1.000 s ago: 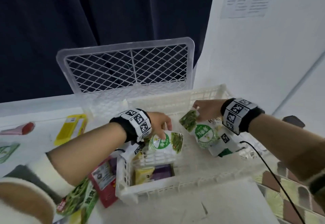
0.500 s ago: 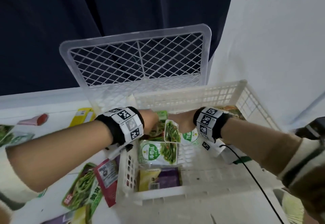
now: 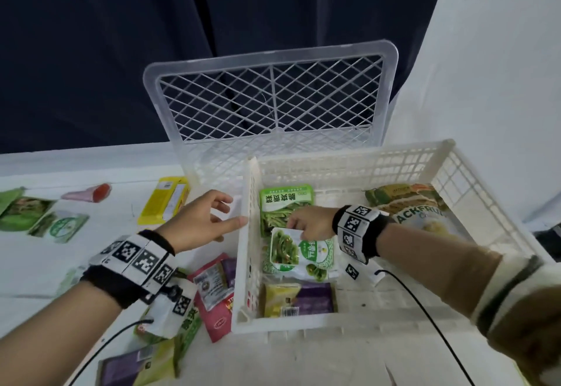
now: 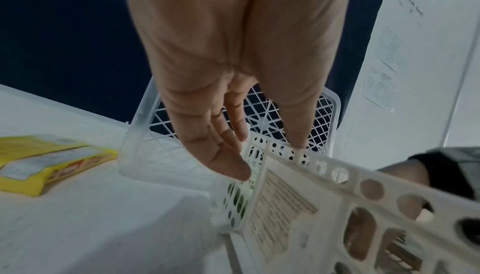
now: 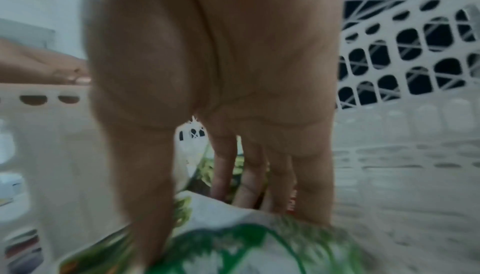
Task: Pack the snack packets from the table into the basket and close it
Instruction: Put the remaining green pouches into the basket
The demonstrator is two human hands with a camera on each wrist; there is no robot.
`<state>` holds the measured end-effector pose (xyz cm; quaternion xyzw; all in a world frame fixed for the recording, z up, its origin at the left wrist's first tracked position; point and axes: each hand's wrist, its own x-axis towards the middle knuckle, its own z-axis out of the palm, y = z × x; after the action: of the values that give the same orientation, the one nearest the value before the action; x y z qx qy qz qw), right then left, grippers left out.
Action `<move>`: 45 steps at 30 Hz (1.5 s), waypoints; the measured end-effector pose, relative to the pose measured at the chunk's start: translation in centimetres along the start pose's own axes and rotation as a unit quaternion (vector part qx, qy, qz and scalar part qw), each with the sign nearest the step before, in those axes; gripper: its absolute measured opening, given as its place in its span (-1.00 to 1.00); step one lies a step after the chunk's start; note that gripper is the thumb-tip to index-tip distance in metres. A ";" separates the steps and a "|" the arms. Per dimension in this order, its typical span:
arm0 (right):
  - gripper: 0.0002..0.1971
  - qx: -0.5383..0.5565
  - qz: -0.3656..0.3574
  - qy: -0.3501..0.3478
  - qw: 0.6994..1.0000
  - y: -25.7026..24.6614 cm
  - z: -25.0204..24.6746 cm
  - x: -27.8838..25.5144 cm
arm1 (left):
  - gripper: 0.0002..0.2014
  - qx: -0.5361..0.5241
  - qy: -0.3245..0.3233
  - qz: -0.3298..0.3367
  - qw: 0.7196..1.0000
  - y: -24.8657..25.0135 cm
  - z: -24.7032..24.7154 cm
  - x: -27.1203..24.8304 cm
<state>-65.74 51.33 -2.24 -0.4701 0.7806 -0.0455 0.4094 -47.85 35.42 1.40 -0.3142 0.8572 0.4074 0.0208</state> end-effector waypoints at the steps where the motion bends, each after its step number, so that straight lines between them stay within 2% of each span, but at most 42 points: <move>1: -0.58 -0.011 0.004 -0.006 1.000 -0.2 0.2 0.1 | -0.45 -0.018 0.000 0.001 1.000 -0.4 0.2 -0.2; 5: -0.23 -0.075 0.011 -0.045 0.996 -1.5 0.9 0.4 | -0.59 -0.082 0.000 0.005 0.997 -1.2 0.9 -0.6; 10: -0.21 -0.110 -0.011 -0.006 0.994 -2.5 2.7 0.5 | -0.65 -0.117 0.008 -0.001 0.993 -1.4 1.3 -0.8; 14: -0.10 -0.178 -0.013 -0.065 0.982 -2.3 2.8 -0.5 | -0.67 -0.134 0.008 0.002 0.991 -1.6 1.5 -0.9; 16: -0.13 -0.156 -0.018 -0.082 0.984 -1.7 2.1 -0.8 | -0.70 -0.144 0.002 0.006 0.990 -1.6 1.6 -1.0; 18: -0.27 -0.104 -0.003 -0.067 0.992 -0.8 1.6 -0.8 | -0.73 -0.161 -0.004 0.009 0.987 -1.6 1.8 -1.0; 21: -0.38 -0.095 0.019 -0.056 0.994 0.1 1.4 -0.6 | -0.76 -0.199 -0.020 0.016 0.980 -1.6 2.0 -0.9; 24: -0.39 -0.067 0.002 -0.041 0.997 -0.1 1.6 -0.4 | -0.77 -0.202 -0.023 0.032 0.979 -1.6 2.1 -0.9; 27: -0.28 -0.050 -0.013 -0.055 0.997 -0.6 2.1 -0.4 | -0.78 -0.200 -0.018 0.041 0.979 -1.6 2.1 -0.8; 28: -0.30 -0.055 -0.010 -0.057 0.997 -0.9 2.2 -0.4 | -0.78 -0.203 -0.017 0.041 0.978 -1.6 2.1 -0.8; 31: -0.53 -0.103 -0.019 -0.058 0.993 -1.6 2.8 -0.2 | -0.77 -0.215 -0.022 0.039 0.976 -1.6 2.1 -0.8; 33: -0.44 -0.128 -0.022 -0.063 0.990 -1.9 3.0 -0.1 | -0.76 -0.222 -0.024 0.037 0.974 -1.7 2.2 -0.8; 35: -0.26 -0.092 -0.027 -0.075 0.993 -1.9 2.8 -0.1 | -0.76 -0.224 -0.025 0.033 0.974 -1.7 2.2 -0.9; 37: -0.16 -0.077 -0.028 -0.076 0.994 -2.0 2.7 0.0 | -0.76 -0.228 -0.028 0.031 0.973 -1.6 2.3 -0.9; 41: -0.24 -0.103 -0.046 -0.037 0.993 -1.9 3.2 0.2 | -0.77 -0.229 -0.030 0.033 0.972 -1.8 2.3 -1.0; 45: -0.33 -0.060 -0.061 -0.020 0.996 -0.8 3.8 0.3 | -0.78 -0.233 -0.033 0.032 0.971 -2.0 2.4 -0.9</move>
<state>-62.67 51.81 -4.52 -0.5415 0.7431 -0.0142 0.3929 -46.51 36.66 -1.33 -0.2693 0.7470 0.6068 -0.0373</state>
